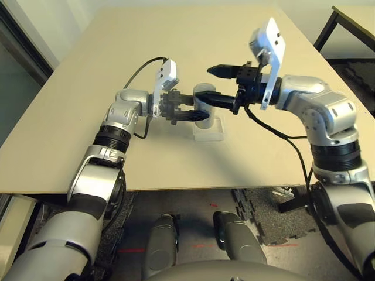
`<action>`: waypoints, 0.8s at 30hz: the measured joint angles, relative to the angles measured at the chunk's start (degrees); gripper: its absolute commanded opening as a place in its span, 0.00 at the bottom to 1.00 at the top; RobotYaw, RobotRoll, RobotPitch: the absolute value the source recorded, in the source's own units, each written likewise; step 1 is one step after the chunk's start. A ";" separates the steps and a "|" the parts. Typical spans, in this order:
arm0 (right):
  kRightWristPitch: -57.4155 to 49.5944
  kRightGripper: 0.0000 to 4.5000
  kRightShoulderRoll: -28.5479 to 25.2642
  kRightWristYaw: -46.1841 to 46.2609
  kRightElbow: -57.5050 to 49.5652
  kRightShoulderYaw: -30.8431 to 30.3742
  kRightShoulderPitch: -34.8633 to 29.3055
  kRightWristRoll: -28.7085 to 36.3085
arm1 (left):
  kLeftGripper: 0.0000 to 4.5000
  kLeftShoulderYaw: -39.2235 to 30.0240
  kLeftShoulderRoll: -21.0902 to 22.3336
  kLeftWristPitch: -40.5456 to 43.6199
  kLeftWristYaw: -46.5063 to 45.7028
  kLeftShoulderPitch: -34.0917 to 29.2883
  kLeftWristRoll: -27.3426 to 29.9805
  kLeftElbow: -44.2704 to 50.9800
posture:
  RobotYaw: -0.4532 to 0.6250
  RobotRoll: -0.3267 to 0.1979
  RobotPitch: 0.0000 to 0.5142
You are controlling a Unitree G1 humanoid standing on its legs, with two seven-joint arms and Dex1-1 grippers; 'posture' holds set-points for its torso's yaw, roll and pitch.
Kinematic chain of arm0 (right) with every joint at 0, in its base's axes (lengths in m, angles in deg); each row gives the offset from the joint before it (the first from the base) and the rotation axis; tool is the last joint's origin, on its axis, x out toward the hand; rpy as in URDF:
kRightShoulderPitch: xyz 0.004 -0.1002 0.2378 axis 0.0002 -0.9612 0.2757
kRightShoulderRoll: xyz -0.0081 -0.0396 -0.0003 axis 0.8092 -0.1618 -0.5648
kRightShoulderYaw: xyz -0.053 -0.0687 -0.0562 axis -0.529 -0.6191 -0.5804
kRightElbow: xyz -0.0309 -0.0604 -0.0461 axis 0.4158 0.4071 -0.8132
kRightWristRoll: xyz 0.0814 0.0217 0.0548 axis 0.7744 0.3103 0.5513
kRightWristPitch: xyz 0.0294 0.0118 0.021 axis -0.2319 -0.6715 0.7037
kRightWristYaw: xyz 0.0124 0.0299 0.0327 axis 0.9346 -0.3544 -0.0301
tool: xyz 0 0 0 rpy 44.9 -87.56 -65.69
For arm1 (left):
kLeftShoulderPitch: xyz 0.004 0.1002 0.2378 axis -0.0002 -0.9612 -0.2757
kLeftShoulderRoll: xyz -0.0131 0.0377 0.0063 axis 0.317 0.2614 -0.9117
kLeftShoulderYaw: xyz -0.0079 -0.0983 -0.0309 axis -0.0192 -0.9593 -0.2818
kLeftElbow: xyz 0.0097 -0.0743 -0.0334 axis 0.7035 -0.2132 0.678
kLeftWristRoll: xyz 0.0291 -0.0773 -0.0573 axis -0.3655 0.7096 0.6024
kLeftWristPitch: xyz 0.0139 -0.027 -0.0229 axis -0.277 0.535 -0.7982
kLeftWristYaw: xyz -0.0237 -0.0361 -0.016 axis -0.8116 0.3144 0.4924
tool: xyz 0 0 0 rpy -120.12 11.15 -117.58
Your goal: Pour the medicine from the bottle into the box.
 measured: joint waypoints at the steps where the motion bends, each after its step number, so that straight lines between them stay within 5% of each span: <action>1: 0.88 1.00 0.25 -0.08 1.00 -0.73 0.54 -0.84 | 0.53 0.00 -0.03 -0.01 0.04 0.00 -0.01 0.01 | 0.26 0.62 0.22; 10: 6.93 1.00 1.63 0.16 7.05 -2.64 2.63 -5.50 | 0.53 0.02 -0.23 0.17 0.18 -0.11 0.00 0.58 | 0.27 0.62 0.21; 24: 4.34 1.00 -0.67 -0.06 5.25 -1.09 1.30 -2.47 | 0.53 0.09 -0.95 0.91 -0.30 -0.74 0.02 2.32 | 0.26 0.62 0.21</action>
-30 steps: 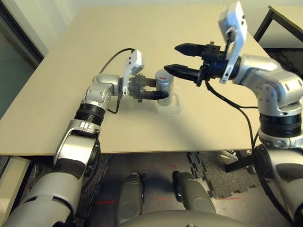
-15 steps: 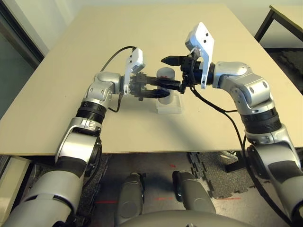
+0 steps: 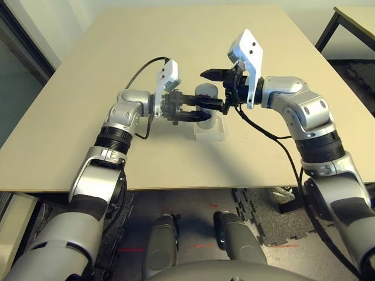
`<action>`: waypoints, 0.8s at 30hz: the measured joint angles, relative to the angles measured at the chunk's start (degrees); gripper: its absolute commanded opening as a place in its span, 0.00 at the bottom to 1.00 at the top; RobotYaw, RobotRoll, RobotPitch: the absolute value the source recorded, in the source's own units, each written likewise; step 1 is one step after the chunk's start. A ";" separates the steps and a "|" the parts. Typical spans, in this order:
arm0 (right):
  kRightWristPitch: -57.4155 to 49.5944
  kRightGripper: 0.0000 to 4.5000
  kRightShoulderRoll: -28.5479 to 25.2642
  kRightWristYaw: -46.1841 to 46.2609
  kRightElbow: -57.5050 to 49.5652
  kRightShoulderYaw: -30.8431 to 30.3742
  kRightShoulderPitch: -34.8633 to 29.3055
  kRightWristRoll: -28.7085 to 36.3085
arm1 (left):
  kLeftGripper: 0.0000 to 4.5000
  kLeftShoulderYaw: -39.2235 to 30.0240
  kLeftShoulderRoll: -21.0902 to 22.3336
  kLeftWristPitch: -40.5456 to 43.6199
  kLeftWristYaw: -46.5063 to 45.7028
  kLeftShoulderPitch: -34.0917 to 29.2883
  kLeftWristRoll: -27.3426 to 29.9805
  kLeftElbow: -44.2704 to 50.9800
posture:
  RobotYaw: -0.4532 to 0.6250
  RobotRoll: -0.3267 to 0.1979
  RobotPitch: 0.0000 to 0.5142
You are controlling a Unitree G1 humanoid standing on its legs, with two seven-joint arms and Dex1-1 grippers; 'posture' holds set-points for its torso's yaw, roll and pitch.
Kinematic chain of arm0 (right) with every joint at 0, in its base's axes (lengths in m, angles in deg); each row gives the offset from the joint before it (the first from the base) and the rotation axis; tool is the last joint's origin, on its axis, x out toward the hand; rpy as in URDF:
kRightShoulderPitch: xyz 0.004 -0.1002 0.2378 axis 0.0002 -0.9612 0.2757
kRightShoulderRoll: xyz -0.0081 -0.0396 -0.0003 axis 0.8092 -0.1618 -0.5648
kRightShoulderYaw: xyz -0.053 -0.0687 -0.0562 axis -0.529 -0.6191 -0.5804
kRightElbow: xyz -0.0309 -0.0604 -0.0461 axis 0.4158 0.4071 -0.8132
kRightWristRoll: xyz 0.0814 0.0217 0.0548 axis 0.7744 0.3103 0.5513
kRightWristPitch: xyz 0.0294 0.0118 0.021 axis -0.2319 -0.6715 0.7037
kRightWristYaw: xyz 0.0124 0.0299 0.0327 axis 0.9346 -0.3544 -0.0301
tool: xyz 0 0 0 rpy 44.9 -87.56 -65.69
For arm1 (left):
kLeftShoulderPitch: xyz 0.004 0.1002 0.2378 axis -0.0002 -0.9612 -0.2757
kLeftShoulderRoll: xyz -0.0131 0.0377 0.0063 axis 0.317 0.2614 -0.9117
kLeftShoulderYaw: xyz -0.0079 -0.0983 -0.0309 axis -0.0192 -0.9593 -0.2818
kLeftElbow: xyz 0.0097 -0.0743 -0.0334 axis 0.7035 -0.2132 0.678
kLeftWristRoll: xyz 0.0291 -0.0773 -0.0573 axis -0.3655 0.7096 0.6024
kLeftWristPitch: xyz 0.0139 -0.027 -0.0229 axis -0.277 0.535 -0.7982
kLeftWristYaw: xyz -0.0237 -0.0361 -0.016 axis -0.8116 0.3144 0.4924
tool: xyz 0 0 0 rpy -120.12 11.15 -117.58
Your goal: Pour the medicine from the bottle into the box.
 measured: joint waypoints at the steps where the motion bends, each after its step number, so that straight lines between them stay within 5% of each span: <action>1: -0.59 1.00 -0.59 -0.08 -0.63 0.46 -0.43 0.58 | 0.53 -0.02 0.01 0.01 -0.01 0.00 0.00 0.00 | 0.25 0.62 0.22; 24: -8.77 1.00 -9.19 -1.33 -5.48 7.25 -4.69 7.39 | 0.53 -0.98 0.92 0.12 0.68 -0.40 -0.07 -0.07 | 0.25 0.62 0.23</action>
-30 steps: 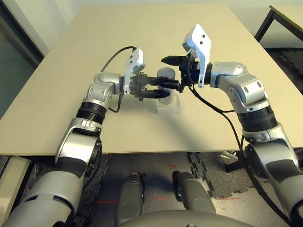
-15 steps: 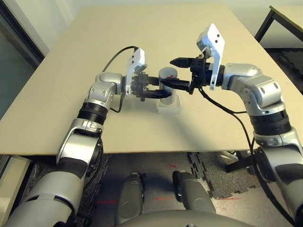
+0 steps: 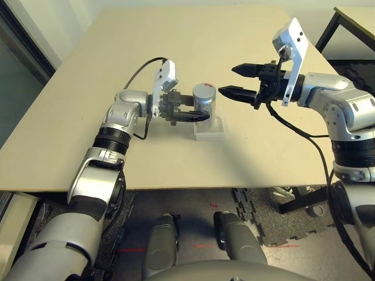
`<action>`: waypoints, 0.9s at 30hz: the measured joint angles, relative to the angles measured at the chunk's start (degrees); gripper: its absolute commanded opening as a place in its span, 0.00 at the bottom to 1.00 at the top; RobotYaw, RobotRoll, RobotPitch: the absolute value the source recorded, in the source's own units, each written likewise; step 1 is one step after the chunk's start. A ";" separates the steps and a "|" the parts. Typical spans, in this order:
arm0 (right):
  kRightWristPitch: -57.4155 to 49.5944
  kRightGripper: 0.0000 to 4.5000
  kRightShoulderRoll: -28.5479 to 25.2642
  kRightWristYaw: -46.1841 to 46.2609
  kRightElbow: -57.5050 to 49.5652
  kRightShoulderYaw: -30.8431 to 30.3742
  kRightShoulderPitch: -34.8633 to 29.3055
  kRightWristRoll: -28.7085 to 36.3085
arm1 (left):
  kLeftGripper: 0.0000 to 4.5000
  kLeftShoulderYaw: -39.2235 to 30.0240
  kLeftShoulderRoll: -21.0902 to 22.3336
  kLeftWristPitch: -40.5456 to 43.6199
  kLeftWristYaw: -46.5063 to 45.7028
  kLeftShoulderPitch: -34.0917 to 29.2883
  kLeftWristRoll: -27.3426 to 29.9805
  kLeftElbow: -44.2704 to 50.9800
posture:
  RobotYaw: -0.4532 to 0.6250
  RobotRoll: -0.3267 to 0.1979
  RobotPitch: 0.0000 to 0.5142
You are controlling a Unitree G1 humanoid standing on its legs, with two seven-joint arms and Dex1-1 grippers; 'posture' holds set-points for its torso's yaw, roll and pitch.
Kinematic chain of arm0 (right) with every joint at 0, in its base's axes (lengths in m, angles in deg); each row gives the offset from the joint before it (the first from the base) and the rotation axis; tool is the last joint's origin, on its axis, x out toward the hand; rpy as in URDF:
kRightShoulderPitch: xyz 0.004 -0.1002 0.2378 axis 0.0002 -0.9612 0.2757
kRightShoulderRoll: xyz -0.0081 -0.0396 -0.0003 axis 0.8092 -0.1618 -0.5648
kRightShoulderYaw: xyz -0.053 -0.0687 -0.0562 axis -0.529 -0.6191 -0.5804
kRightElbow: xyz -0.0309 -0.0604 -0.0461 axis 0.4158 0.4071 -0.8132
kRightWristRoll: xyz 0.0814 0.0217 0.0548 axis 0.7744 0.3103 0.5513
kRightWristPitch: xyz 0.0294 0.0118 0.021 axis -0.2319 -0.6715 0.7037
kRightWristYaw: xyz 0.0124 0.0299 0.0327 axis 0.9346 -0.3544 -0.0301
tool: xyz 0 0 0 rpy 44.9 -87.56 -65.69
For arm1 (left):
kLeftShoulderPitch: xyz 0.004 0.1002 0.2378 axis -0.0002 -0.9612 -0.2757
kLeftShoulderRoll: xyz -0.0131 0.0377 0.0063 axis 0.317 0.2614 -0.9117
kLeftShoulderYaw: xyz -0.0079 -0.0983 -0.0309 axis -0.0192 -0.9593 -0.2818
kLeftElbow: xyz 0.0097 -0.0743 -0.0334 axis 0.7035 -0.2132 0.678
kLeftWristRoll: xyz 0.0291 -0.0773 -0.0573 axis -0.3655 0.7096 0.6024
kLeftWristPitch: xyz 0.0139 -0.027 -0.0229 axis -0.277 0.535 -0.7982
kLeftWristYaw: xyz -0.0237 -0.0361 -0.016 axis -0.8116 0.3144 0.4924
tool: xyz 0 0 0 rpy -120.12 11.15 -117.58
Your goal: Pour the medicine from the bottle into the box.
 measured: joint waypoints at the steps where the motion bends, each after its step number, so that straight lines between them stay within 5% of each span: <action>1: -0.71 1.00 -0.31 -0.28 -0.79 0.01 -0.30 0.46 | 0.53 0.00 -0.02 -0.05 0.00 0.00 -0.02 -0.04 | 0.25 0.62 0.23; 12: -4.61 1.00 2.28 0.61 -5.02 -0.60 1.27 3.12 | 0.53 -0.02 -0.39 -1.28 0.00 0.23 -0.67 -2.26 | 0.25 0.62 0.21; 27: 2.93 1.00 8.62 2.00 1.80 -8.44 7.27 -4.78 | 0.53 -0.02 -1.16 -3.44 -0.02 0.57 -1.18 -4.25 | 0.26 0.62 0.20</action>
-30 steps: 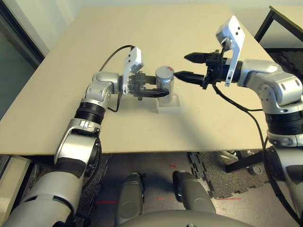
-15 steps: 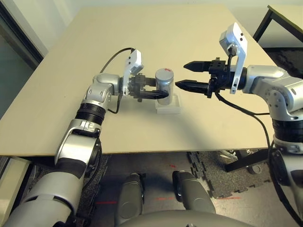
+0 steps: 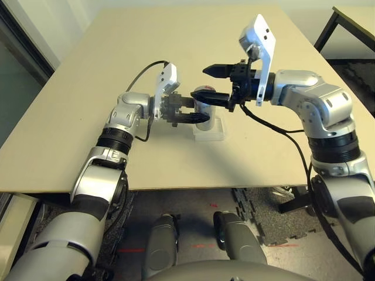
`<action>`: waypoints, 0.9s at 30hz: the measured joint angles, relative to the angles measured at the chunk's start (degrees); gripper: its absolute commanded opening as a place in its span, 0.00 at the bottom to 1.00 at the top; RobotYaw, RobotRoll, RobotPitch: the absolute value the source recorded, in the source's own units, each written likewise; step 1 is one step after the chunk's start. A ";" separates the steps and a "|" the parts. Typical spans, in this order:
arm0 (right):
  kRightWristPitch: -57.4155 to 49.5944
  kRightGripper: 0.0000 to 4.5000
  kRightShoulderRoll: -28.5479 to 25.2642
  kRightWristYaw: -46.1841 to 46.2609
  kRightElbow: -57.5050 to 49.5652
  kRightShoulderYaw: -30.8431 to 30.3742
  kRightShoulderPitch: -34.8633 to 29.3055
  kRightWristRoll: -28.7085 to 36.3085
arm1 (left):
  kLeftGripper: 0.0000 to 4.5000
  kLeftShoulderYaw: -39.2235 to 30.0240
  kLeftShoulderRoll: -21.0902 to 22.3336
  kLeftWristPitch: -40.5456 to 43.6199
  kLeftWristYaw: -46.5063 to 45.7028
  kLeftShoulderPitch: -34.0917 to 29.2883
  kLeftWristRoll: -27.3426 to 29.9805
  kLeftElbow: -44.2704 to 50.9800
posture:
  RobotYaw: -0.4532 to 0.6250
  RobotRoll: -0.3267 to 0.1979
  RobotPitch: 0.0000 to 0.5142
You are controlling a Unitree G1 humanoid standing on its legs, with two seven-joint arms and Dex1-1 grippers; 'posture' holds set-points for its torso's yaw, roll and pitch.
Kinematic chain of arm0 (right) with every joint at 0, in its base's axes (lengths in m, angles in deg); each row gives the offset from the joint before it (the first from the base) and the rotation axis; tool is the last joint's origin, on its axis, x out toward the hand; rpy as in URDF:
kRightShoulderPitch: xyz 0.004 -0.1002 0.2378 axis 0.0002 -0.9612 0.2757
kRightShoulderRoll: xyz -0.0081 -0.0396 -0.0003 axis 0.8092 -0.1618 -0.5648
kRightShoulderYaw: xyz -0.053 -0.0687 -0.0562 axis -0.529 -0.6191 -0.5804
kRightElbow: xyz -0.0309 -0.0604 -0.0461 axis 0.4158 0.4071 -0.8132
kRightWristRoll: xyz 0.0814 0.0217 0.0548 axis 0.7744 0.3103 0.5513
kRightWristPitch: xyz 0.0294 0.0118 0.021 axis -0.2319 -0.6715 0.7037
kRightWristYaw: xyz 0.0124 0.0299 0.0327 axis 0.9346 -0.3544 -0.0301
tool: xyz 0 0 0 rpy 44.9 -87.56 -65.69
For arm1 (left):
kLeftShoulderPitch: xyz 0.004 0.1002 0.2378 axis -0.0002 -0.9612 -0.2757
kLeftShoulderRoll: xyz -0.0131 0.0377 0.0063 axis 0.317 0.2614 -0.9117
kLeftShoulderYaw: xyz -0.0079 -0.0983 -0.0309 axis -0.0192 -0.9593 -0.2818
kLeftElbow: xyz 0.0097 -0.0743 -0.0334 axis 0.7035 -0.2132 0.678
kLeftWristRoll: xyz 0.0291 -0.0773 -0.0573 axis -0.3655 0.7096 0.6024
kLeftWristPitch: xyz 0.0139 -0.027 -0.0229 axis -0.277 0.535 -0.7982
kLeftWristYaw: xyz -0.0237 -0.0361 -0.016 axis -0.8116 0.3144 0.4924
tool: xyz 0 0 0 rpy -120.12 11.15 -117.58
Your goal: Pour the medicine from the bottle into the box.
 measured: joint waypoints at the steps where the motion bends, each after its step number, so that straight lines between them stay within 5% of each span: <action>1: 0.31 1.00 0.21 -0.06 0.36 -0.30 0.02 -0.32 | 0.53 0.00 -0.01 -0.06 0.00 0.00 0.00 0.00 | 0.26 0.62 0.20; 27: 1.22 1.00 -1.45 -0.23 1.96 1.54 -2.83 -1.69 | 0.53 0.00 -0.18 -0.16 -1.03 0.00 -0.03 0.06 | 0.26 0.62 0.18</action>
